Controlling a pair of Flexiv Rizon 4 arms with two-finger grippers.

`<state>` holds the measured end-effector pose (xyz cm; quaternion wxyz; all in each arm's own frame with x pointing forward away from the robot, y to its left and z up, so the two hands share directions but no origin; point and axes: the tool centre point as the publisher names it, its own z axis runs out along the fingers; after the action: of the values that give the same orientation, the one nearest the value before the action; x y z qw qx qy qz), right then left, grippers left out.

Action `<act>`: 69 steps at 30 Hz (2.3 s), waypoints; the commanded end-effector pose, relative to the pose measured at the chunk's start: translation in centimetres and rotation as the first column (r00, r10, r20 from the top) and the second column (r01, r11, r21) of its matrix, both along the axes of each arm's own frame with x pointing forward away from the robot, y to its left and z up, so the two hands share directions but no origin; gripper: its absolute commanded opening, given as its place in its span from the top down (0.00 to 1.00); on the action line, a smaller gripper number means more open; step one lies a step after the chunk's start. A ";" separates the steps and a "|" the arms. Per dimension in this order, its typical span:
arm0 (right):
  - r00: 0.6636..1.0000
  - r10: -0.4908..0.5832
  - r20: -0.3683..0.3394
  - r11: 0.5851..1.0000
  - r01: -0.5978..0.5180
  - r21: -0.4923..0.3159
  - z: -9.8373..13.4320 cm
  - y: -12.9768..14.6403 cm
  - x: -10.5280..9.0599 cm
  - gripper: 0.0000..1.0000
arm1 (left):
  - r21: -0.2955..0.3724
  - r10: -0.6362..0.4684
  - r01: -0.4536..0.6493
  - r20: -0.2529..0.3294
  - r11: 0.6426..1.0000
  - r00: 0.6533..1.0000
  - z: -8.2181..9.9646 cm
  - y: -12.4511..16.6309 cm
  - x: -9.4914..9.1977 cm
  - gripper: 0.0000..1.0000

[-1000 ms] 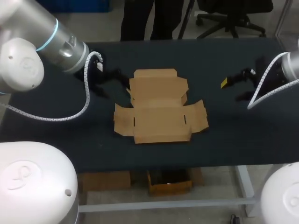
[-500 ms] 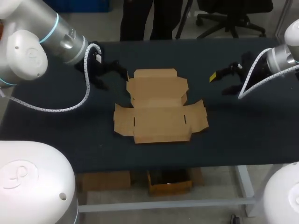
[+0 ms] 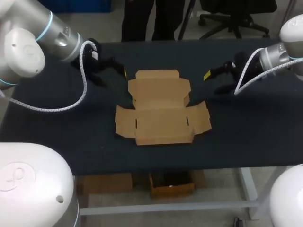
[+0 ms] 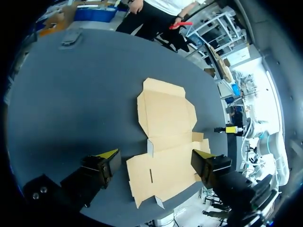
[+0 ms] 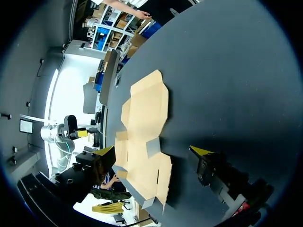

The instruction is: Assemble the packaging by folding the flat box into shape, placing the metal phone stand inside, and closing the box properly

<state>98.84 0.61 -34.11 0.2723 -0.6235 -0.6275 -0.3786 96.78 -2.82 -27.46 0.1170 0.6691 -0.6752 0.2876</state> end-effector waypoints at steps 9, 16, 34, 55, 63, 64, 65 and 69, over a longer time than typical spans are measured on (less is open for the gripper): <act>0.996 0.067 -0.063 0.997 -0.065 0.033 -1.0 0.5 1.3 0.00 | 0.013 -0.060 0.060 -0.006 0.998 0.998 -0.1 0.0 1.5 0.00; 0.996 0.067 -0.063 0.997 -0.065 0.033 -1.0 0.5 1.3 0.00 | 0.013 -0.060 0.060 -0.006 0.998 0.998 -0.1 0.0 1.5 0.00; 0.993 0.083 -0.081 0.996 -0.085 -0.011 -2.4 3.1 4.4 0.00 | 0.003 -0.099 0.099 0.025 0.995 0.995 -0.5 -0.8 3.5 0.00; 0.991 0.089 -0.097 0.996 -0.088 0.017 -4.4 5.5 6.5 0.00 | -0.049 -0.096 0.097 0.021 0.994 0.995 -1.3 -0.5 5.4 0.00; 0.991 0.077 -0.108 0.996 -0.073 0.041 -5.3 6.2 6.7 0.07 | -0.061 -0.082 0.084 0.025 0.995 0.996 -1.4 -0.1 5.5 0.00; 0.991 0.075 -0.112 0.997 -0.071 0.044 -5.4 6.3 6.8 0.12 | -0.063 -0.080 0.082 0.025 0.995 0.996 -1.4 0.0 5.5 0.00; 0.991 0.074 -0.114 0.996 -0.069 0.050 -5.5 6.3 6.8 0.17 | -0.063 -0.078 0.080 0.025 0.995 0.997 -1.4 0.0 5.5 0.00; 0.990 0.064 -0.123 0.996 -0.056 0.067 -5.8 6.7 6.7 0.33 | -0.070 -0.070 0.071 0.027 0.995 0.997 -1.5 0.2 5.5 0.00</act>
<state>105.14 7.31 -39.33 0.3348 -0.6221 -0.6165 -0.3476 102.44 -2.74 -28.87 0.1427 0.6373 -0.6898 0.3126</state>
